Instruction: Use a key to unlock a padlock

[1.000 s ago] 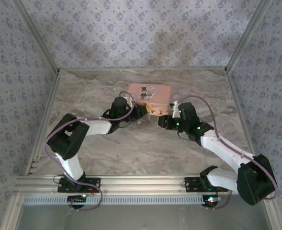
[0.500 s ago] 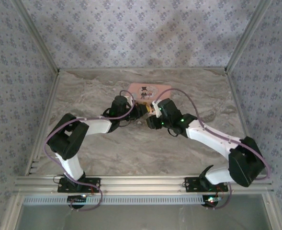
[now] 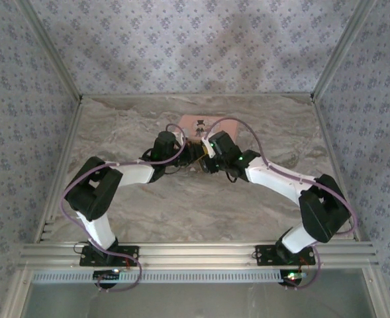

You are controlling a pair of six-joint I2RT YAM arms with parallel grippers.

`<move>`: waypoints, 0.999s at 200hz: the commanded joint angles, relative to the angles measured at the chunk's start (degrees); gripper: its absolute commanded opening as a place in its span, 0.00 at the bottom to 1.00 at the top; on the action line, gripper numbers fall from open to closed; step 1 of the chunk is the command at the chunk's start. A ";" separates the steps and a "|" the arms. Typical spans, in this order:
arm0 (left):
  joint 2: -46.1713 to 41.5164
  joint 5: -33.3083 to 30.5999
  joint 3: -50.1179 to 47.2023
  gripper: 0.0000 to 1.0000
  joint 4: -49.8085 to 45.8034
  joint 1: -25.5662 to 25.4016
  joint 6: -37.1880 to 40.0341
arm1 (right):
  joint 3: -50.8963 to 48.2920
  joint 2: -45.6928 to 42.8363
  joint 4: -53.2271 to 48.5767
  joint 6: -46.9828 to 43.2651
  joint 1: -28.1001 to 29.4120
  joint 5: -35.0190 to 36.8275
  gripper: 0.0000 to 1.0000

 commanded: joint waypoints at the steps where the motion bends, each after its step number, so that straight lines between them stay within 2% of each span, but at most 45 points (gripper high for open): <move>1: -0.71 2.88 1.95 0.00 4.28 0.28 -1.61 | 2.13 1.23 -0.85 -1.91 0.53 2.22 0.42; 24: -0.62 2.97 1.75 0.00 4.70 0.25 -2.01 | 3.28 2.06 -1.72 -2.55 0.64 2.73 0.38; 49: -0.71 2.92 1.75 0.00 4.73 0.27 -1.99 | 3.97 2.70 -2.83 -3.18 0.61 2.27 0.19; 56: -0.71 2.96 1.75 0.00 4.64 0.24 -1.97 | 3.82 2.62 -3.06 -3.19 0.49 1.75 0.11; 71: -0.75 2.91 1.75 0.00 4.48 0.30 -1.76 | 3.13 1.79 -3.69 -3.01 -0.02 -2.39 0.00; 111: -0.71 2.87 1.23 0.00 4.51 0.37 -1.39 | 1.26 0.17 -2.47 0.26 -4.26 -14.98 0.00; 120: -0.71 2.83 1.22 0.00 4.38 0.34 -1.32 | 0.66 -0.36 -2.03 1.68 -4.94 -16.71 0.13; 128: -0.80 2.72 1.14 0.00 4.29 0.34 -1.22 | -0.29 -1.45 -0.98 2.57 -5.33 -16.50 0.32; 137: -0.88 2.71 1.14 0.00 4.16 0.42 -1.06 | -0.99 -2.66 -0.92 2.96 -5.62 -15.32 0.42; 200: -0.57 3.23 1.13 0.00 4.55 0.55 -1.33 | -0.26 -6.03 -2.78 2.18 -5.16 -12.42 0.46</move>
